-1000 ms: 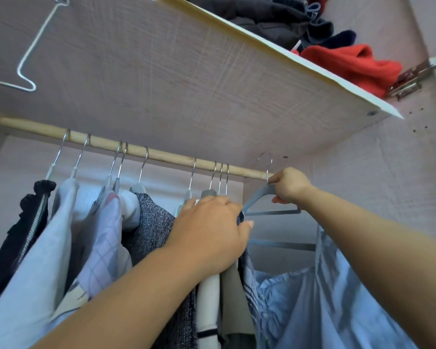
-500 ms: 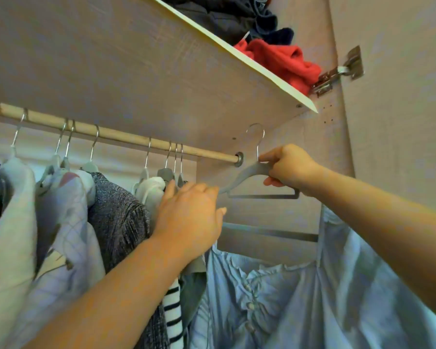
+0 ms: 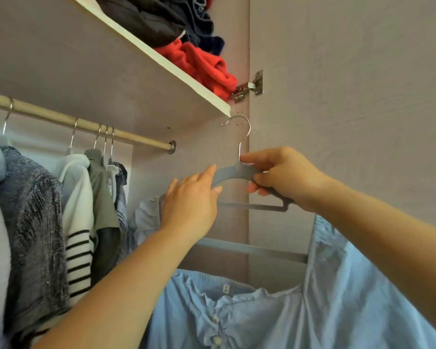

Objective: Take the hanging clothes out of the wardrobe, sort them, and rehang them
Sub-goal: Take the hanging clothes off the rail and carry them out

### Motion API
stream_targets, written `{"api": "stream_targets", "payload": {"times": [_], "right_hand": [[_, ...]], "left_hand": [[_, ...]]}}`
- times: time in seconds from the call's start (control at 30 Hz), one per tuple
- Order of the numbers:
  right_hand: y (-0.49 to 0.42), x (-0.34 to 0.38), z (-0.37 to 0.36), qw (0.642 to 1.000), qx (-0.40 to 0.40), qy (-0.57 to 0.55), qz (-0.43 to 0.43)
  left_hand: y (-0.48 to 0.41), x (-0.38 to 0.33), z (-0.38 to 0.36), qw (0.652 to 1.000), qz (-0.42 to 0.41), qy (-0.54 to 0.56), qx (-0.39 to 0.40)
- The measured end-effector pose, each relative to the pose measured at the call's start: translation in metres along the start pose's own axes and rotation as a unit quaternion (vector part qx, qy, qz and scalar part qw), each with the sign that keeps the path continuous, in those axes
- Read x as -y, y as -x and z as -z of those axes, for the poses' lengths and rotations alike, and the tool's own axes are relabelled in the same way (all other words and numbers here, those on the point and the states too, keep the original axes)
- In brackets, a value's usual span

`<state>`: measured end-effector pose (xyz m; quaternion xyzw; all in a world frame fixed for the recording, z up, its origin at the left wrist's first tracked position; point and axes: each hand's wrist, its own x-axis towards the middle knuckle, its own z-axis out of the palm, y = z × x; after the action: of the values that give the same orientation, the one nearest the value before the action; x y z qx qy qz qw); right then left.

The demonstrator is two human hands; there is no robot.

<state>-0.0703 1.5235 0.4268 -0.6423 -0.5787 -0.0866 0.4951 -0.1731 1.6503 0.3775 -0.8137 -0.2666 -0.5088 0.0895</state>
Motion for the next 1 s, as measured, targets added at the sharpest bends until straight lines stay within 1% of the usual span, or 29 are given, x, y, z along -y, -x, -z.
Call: {"api": "stream_targets", "payload": {"times": [0.07,0.13,0.2,0.33,0.4,0.47,0.53,0.6,0.67,0.77,0.87,1.0], "right_hand": [[0.019,-0.003,0.019,1.000,0.003,-0.006,0.001],[0.040,-0.003,0.039,1.000,0.006,-0.001,0.009],[0.061,-0.002,0.056,0.999,0.006,0.024,0.026],[0.099,-0.001,0.085,0.990,-0.014,0.099,0.094],[0.122,-0.002,0.101,0.970,-0.039,0.194,0.138],[0.145,-0.004,0.115,0.933,-0.056,0.318,0.156],[0.171,-0.004,0.129,0.906,-0.053,0.397,0.140],[0.194,-0.001,0.144,0.883,-0.055,0.451,0.120],[0.213,0.002,0.161,0.866,-0.065,0.482,0.116],[0.246,0.010,0.187,0.861,-0.083,0.488,0.114],[0.285,0.019,0.212,0.857,-0.096,0.500,0.077],[0.342,0.035,0.244,0.833,-0.104,0.542,0.032]], "left_hand": [[0.008,-0.021,0.004,0.998,0.011,0.067,-0.005],[0.020,-0.042,0.008,0.992,0.014,0.124,-0.026],[0.032,-0.063,0.013,0.987,0.014,0.151,-0.056],[0.056,-0.105,0.025,0.979,0.029,0.166,-0.115],[0.065,-0.124,0.032,0.976,0.034,0.174,-0.127],[0.072,-0.139,0.040,0.972,0.040,0.184,-0.138],[0.079,-0.153,0.049,0.970,0.044,0.193,-0.145],[0.086,-0.170,0.056,0.967,0.037,0.207,-0.143],[0.094,-0.189,0.063,0.962,0.023,0.231,-0.141],[0.111,-0.217,0.074,0.957,-0.013,0.255,-0.136],[0.132,-0.242,0.085,0.947,-0.078,0.282,-0.128],[0.171,-0.278,0.094,0.941,-0.176,0.265,-0.119]]}}
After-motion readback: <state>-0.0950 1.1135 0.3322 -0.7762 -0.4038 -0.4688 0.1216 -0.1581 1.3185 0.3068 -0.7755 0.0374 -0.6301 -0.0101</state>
